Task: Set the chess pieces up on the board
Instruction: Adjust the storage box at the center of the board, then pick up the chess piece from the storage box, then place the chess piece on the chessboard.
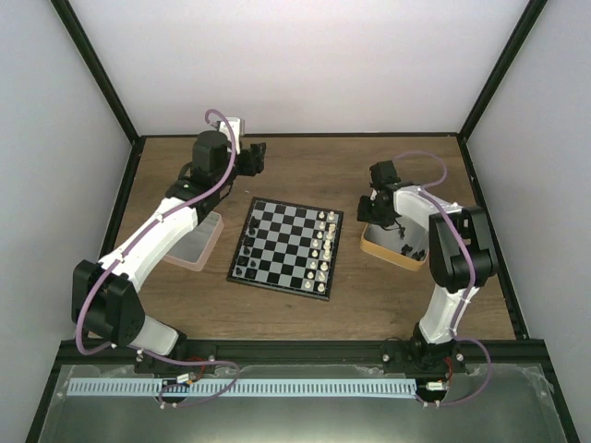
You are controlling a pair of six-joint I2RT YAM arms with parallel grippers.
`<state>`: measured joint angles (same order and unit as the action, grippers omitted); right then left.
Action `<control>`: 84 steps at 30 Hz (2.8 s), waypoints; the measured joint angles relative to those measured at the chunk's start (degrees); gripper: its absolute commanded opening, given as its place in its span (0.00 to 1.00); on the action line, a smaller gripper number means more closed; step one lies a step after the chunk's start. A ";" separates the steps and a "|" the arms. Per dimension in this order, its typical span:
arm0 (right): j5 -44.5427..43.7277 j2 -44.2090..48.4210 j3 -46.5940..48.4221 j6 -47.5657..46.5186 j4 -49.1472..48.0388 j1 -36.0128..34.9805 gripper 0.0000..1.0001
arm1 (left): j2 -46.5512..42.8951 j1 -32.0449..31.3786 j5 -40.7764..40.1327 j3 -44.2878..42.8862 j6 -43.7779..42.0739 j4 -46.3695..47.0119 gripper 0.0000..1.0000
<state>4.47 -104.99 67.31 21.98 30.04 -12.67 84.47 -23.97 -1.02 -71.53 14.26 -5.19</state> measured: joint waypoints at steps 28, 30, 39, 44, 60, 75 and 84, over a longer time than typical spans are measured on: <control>-9.38 12.09 -5.92 14.56 16.09 7.82 0.36 | 0.00 0.09 0.92 0.04 0.52 -0.07 0.73; -10.49 11.76 -6.23 15.21 16.92 7.82 0.37 | 0.00 0.09 0.98 0.11 0.52 -0.09 0.73; -12.02 10.19 -9.05 16.52 17.94 7.82 0.23 | -0.09 0.11 1.09 0.50 0.52 -0.44 0.73; -12.33 9.94 -9.42 16.59 17.29 7.82 0.11 | -0.09 0.09 1.11 0.52 0.52 -0.46 0.73; -17.84 11.98 -1.66 16.57 18.69 4.98 0.07 | -0.09 0.11 0.35 0.52 0.50 -0.48 0.73; -11.39 0.87 19.28 7.15 12.02 -16.33 0.07 | -2.64 2.67 -6.82 2.84 3.98 -3.08 0.73; 0.11 -11.93 25.79 -5.20 9.46 -29.24 0.06 | -8.39 6.34 -11.89 7.13 7.30 -5.64 0.73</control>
<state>4.58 -116.92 93.10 16.78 39.51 -41.91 76.07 -17.63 -12.91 -64.40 21.56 -10.83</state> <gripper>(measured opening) 0.067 0.727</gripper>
